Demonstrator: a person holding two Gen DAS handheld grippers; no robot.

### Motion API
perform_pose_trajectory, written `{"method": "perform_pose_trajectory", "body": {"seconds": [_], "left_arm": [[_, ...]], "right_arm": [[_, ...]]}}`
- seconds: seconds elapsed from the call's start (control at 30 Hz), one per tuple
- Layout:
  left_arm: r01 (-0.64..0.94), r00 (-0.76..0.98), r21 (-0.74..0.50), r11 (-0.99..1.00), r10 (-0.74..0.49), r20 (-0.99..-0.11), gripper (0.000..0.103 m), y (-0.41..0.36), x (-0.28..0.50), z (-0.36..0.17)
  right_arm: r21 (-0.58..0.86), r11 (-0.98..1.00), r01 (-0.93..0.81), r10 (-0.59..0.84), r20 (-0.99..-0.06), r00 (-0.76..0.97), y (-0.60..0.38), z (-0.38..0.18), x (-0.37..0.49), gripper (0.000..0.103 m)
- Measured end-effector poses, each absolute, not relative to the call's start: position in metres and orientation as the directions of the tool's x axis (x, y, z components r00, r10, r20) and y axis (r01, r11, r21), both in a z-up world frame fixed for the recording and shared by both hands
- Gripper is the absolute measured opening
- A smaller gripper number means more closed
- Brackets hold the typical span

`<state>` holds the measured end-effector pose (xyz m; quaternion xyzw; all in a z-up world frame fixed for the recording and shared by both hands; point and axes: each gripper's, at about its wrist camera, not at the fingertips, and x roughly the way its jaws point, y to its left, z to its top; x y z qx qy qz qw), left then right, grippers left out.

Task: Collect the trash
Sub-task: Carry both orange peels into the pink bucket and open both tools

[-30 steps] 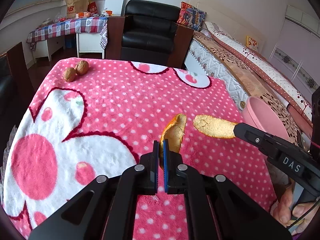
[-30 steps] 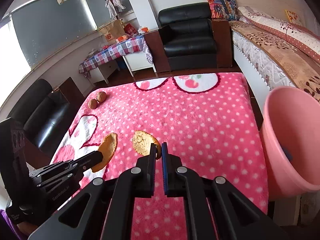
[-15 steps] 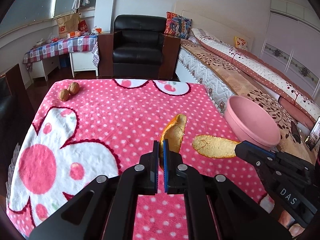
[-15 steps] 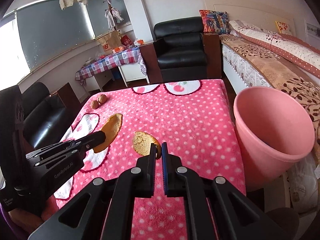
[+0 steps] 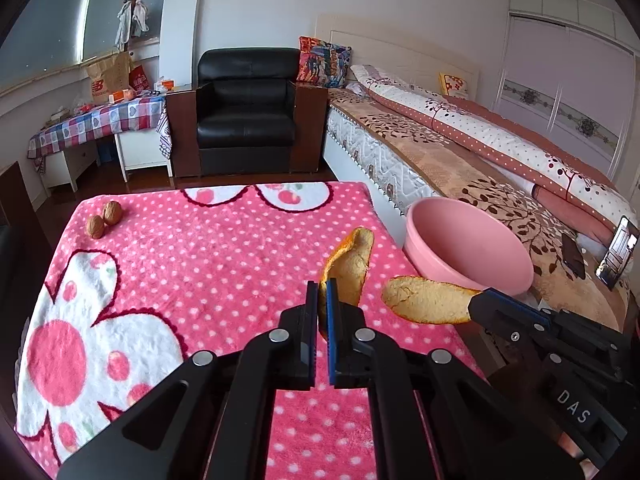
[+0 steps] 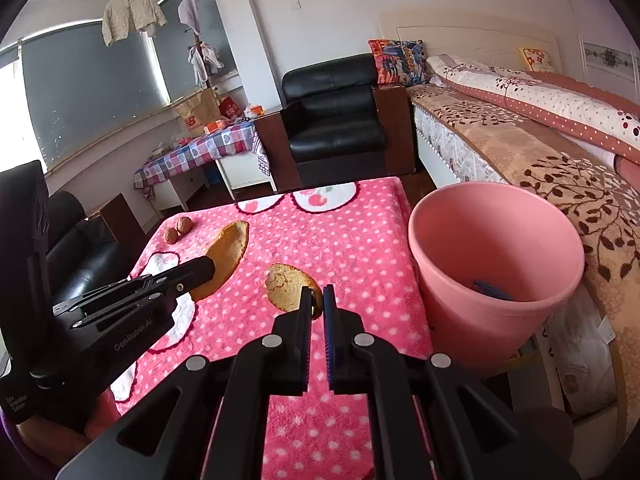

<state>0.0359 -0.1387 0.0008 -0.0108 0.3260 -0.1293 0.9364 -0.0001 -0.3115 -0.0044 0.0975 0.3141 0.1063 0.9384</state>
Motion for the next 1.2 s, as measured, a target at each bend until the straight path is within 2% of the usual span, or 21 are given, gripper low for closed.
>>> {"method": "perform_pose_trajectory", "body": {"seconds": [0.53,0.87,1.2], "left_arm": [[0.36,0.73,-0.083,0.929,-0.336,-0.595,0.003,-0.204,0.054,0.009],[0.451,0.673,-0.146,0.88,-0.443,-0.592,0.003,-0.243,0.073,0.008],[0.51,0.631,-0.159,0.845,-0.494,-0.598,0.003,-0.28,0.089,0.0]], "right_arm": [[0.269,0.963,-0.002,0.147,-0.522,0.84,-0.384,0.01,0.008,0.005],[0.263,0.96,0.096,0.055,-0.512,0.857,-0.432,0.011,0.024,0.005],[0.255,0.953,0.162,-0.002,-0.53,0.848,-0.465,-0.004,0.04,0.005]]}}
